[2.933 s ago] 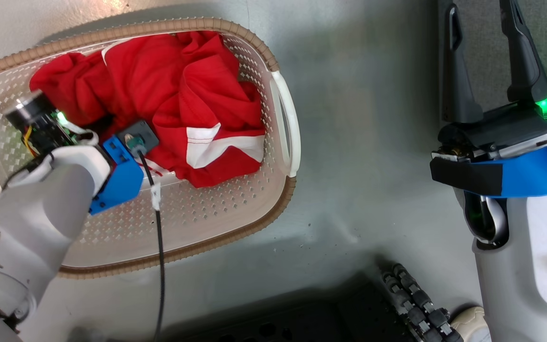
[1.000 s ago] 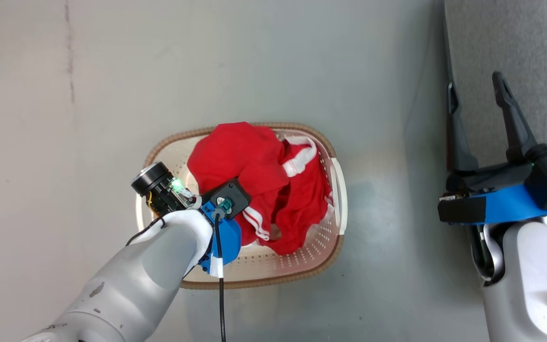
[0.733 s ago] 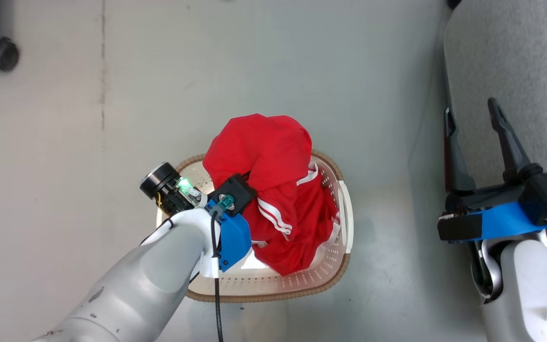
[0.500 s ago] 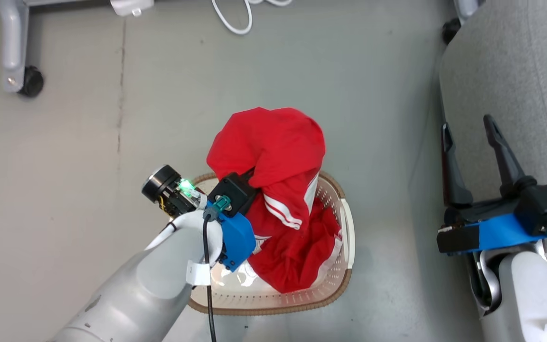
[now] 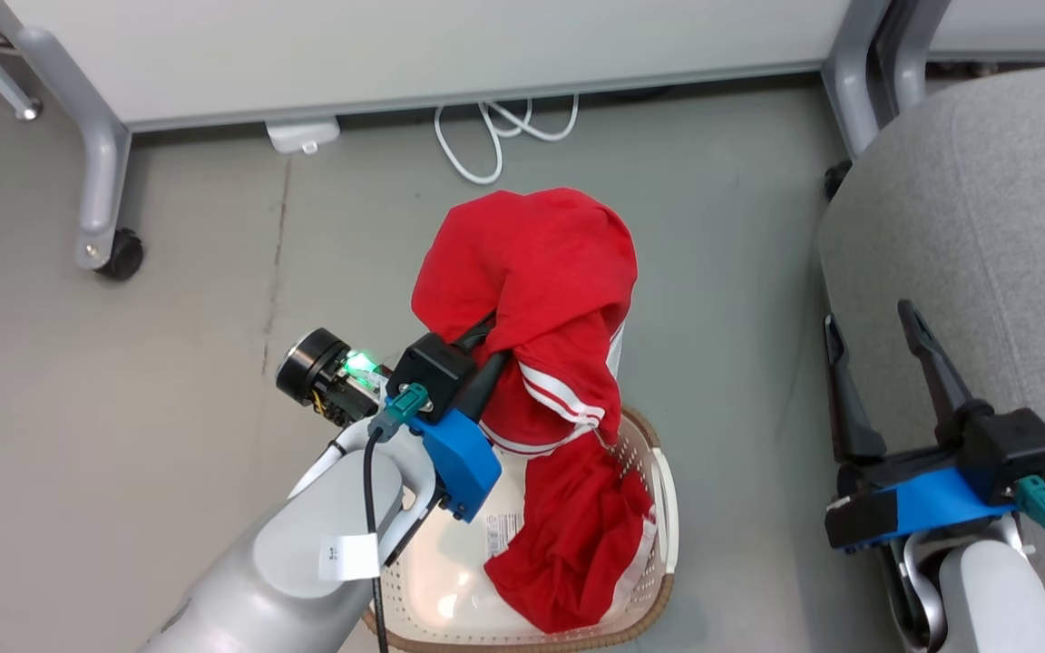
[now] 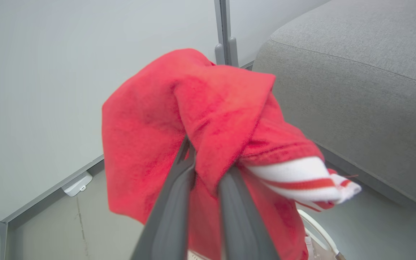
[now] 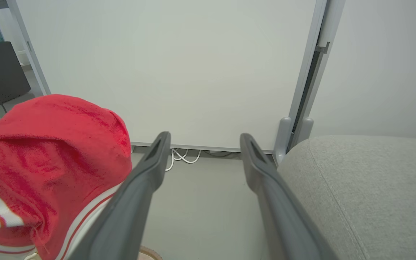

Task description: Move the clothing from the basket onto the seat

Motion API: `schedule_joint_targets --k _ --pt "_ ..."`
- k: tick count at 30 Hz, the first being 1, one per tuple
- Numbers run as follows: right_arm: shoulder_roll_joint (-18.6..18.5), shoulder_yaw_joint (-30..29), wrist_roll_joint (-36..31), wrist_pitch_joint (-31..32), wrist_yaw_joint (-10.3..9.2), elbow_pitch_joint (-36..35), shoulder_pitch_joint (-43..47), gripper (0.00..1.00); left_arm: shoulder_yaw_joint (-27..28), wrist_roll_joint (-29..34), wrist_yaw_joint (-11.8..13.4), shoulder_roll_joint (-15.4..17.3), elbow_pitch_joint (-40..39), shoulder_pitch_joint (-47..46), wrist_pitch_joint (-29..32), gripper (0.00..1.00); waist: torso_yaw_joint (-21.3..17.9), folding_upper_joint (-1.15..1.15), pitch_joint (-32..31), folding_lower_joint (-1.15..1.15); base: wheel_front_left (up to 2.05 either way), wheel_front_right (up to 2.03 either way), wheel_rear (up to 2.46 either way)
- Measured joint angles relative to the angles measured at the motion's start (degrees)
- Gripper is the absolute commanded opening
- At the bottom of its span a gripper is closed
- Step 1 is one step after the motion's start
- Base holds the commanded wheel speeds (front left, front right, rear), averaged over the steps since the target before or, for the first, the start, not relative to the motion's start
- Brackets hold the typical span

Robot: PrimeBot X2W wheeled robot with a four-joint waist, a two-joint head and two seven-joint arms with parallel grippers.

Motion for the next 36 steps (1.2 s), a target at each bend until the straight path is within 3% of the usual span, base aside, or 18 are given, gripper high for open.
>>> schedule_joint_targets --k 18,29,36 --pt "0.0 2.12 2.44 -0.01 0.0 2.01 7.01 1.0 7.61 1.89 0.81 2.46 -7.92 4.2 0.0 0.0 0.28 0.0 -10.01 0.0 0.0 0.0 0.0" --pt "-0.01 4.57 2.7 0.0 0.0 1.35 8.28 1.0 8.5 1.89 1.09 2.82 -10.0 5.61 0.0 0.0 0.89 -0.01 -11.76 0.01 0.0 0.0 0.0" --pt "0.0 10.23 1.85 -0.01 0.0 1.11 8.0 1.0 8.55 1.89 1.13 2.82 -10.26 5.88 0.0 0.0 1.24 -0.01 -11.61 0.01 0.0 0.0 0.0"
